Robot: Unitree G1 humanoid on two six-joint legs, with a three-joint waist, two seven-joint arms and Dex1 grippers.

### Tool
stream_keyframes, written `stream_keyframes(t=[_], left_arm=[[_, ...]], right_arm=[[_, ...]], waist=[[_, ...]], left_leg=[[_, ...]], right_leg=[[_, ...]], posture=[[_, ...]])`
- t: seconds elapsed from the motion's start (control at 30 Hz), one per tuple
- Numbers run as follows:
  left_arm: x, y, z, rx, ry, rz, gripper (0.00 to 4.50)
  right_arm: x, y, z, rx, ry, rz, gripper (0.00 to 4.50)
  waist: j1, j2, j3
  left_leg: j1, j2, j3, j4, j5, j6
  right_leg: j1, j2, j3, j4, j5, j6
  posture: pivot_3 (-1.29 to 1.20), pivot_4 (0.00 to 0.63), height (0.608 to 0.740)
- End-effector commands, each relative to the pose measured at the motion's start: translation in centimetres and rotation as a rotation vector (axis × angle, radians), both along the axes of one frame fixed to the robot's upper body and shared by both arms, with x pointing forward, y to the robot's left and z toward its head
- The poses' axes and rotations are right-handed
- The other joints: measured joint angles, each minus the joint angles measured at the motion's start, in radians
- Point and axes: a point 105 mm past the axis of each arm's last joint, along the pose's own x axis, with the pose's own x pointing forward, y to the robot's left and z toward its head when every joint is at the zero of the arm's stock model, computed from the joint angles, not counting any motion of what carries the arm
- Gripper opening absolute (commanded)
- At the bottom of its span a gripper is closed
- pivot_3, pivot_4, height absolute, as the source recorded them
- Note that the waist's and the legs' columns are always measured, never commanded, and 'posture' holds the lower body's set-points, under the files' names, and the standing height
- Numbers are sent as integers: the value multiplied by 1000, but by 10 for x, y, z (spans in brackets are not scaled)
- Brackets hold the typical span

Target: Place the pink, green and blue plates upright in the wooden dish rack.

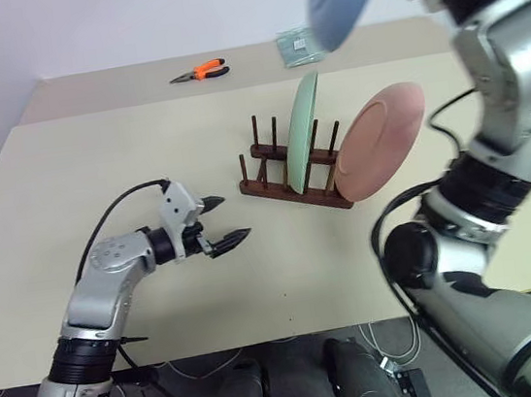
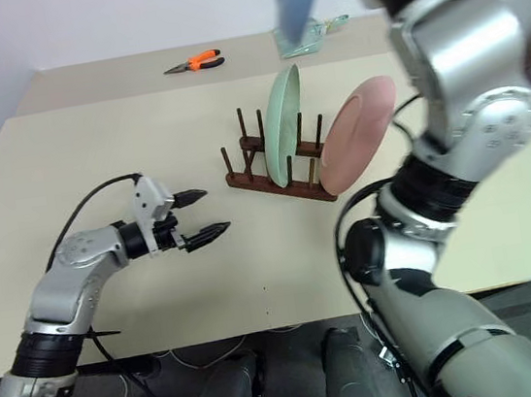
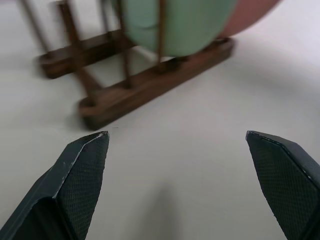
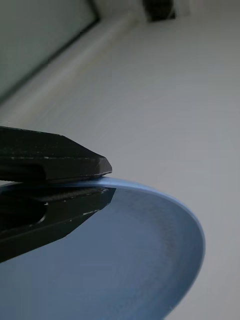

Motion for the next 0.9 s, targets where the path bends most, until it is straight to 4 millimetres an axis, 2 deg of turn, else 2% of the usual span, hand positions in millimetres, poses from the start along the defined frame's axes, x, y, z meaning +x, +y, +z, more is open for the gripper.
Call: stream_keyframes(t=[0.03,0.23,0.4,0.67,0.9], left_arm=[[6,17,13,1,-71,67,4500],[4,26,14,11,-85,103,4500],[3,25,14,10,-83,105,4500],[2,25,15,11,-80,106,4500],[-2,21,14,10,-71,88,4500]], right_arm=[[11,16,-9,77,117,51,21],[31,51,-48,85,310,109,21],[38,65,-66,50,380,112,21],[50,65,-87,-10,458,52,21],[58,62,-93,-36,472,12,21]], waist=[[1,0,0],[-4,-1,-1],[-5,-1,-1],[-7,-1,-1],[-22,-1,-1]], left_leg=[[0,0,0,0,0,0],[1,0,1,0,0,-1],[0,0,1,-1,0,-1],[1,0,2,0,0,-1],[1,0,1,-1,0,-1]], right_leg=[[0,0,0,0,0,0],[0,0,0,1,0,0],[-2,0,1,2,0,0],[-2,1,1,2,0,0],[-2,1,1,2,0,0]], posture=[[0,150,740],[0,150,740],[0,150,740],[0,150,740],[0,150,740]])
